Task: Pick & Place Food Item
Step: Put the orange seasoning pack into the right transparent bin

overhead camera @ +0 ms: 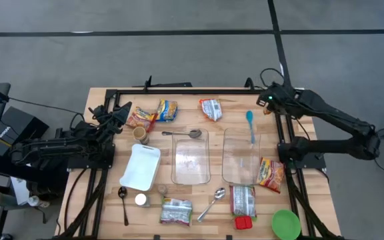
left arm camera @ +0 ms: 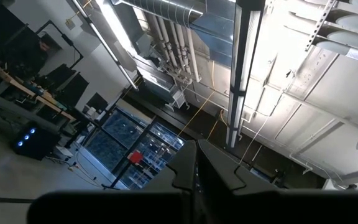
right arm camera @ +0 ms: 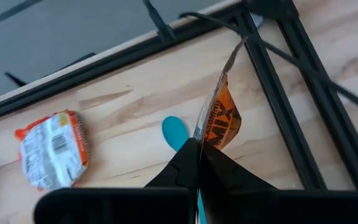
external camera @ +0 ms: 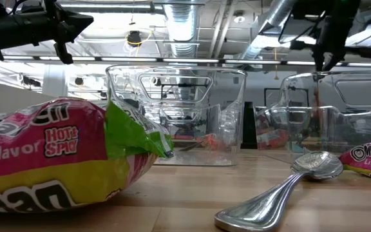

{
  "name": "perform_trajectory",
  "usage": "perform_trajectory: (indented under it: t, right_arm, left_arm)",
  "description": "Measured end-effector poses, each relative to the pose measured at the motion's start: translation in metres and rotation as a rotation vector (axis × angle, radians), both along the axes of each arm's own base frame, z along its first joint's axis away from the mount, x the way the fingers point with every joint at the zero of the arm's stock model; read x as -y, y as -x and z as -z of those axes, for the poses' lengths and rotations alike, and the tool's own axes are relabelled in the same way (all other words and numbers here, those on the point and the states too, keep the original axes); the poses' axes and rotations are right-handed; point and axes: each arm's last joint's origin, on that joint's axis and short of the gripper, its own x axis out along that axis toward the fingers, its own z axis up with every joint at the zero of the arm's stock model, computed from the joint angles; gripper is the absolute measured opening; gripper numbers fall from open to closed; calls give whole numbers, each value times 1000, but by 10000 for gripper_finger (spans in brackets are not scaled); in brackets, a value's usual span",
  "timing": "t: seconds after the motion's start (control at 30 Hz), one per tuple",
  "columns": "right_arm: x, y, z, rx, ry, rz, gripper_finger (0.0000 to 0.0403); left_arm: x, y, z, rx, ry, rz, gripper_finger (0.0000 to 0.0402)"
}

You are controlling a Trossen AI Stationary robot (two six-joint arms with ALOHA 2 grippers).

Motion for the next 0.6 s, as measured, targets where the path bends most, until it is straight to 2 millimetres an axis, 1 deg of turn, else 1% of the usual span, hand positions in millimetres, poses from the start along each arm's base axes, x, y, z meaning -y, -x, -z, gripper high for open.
perform_trajectory:
  t: [0.33, 0.6]
  right_arm:
    - [-15, 21, -18, 31, 94, -194, 0]
    - [-23, 27, -47, 46, 159, -426, 0]
  left_arm:
    - [0, 0, 0, 0, 0, 0, 8]
    - [0, 0, 0, 0, 0, 0, 8]
